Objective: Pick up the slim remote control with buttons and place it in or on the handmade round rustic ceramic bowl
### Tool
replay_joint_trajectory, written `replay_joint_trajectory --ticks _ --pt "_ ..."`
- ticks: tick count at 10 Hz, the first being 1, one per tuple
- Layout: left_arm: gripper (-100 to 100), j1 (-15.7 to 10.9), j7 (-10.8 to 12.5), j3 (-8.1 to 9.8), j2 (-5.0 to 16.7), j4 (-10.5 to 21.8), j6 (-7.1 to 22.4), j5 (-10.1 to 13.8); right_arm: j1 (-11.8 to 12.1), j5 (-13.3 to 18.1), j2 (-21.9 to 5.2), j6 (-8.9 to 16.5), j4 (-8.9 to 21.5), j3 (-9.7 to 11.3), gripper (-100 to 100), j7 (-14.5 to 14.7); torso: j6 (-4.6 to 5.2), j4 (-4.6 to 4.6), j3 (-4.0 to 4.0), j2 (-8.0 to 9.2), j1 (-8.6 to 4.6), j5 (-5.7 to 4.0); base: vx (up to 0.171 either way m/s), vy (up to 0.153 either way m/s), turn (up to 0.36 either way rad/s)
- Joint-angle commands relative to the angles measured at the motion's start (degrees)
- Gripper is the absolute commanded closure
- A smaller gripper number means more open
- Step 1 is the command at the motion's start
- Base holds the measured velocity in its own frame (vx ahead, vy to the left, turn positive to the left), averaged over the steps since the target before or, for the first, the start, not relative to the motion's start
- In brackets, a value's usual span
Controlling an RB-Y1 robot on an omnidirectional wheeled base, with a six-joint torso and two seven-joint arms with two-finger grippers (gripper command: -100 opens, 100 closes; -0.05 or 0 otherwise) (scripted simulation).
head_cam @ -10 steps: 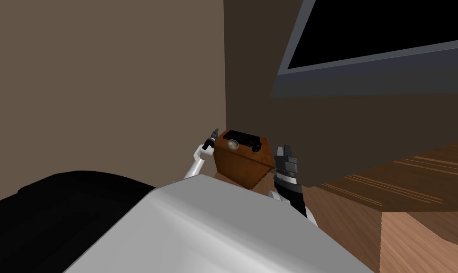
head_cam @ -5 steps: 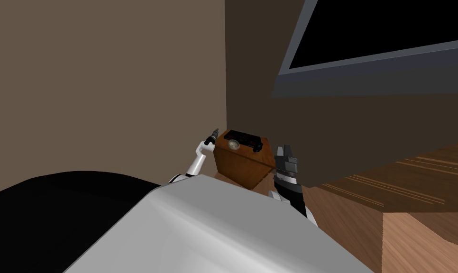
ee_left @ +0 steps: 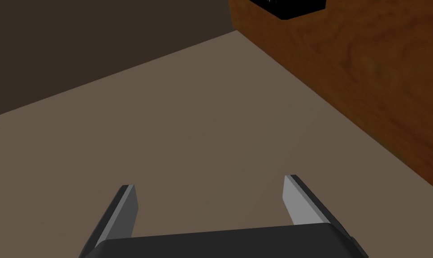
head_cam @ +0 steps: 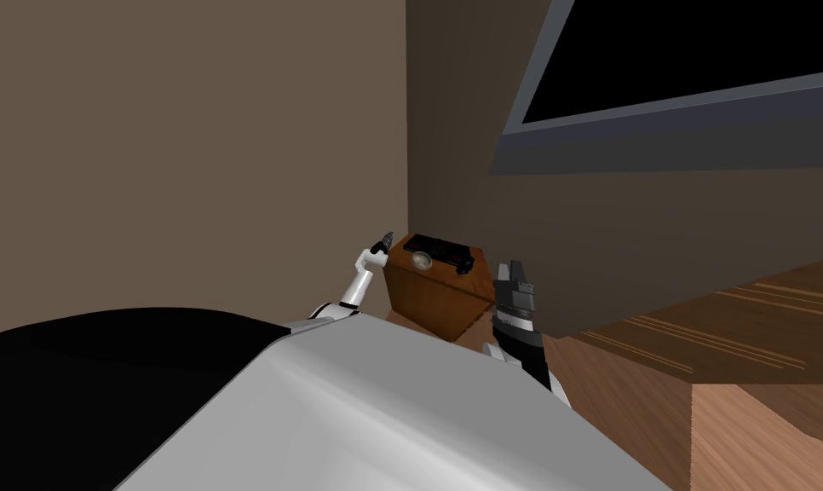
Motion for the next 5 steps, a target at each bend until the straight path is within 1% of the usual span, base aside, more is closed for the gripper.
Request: replay_joint_trajectory --ticks 1,2,3,4,5 --pt "-100 -2.9 -0.5 0.97 0.0 2.9 2.9 -0.1 0.0 0.0 0.0 0.0 0.0 0.0 0 0.0 0.0 0.0 0.0 0.0 0.0 0.0 0.011 0.031 0.007" --pt "-100 -4.1 -0.5 0.97 0.0 3.9 4.6 -0.1 0.0 0.0 0.0 0.0 0.0 0.0 0 0.0 0.0 0.0 -0.01 -0.01 0.02 0.0 0.008 0.027 0.002" --pt "-100 -4.3 -0.5 0.97 0.0 4.4 5.2 -0.1 0.0 0.0 0.0 0.0 0.0 0.0 0 0.0 0.01 0.0 -0.01 -0.02 0.01 0.0 0.003 0.011 -0.004" --pt "-100 -6.9 -0.9 1.82 0.0 6.7 7.6 -0.1 0.0 0.0 0.0 0.0 0.0 0.0 0 0.0 0.0 0.0 0.0 0.01 -0.04 -0.01 0.006 0.016 0.01" --pt "-100 -7.7 -0.9 1.82 0.0 8.0 9.0 -0.1 0.0 0.0 0.0 0.0 0.0 0.0 0 0.0 0.0 0.0 0.0 0.0 -0.03 -0.01 0.009 0.019 0.004"
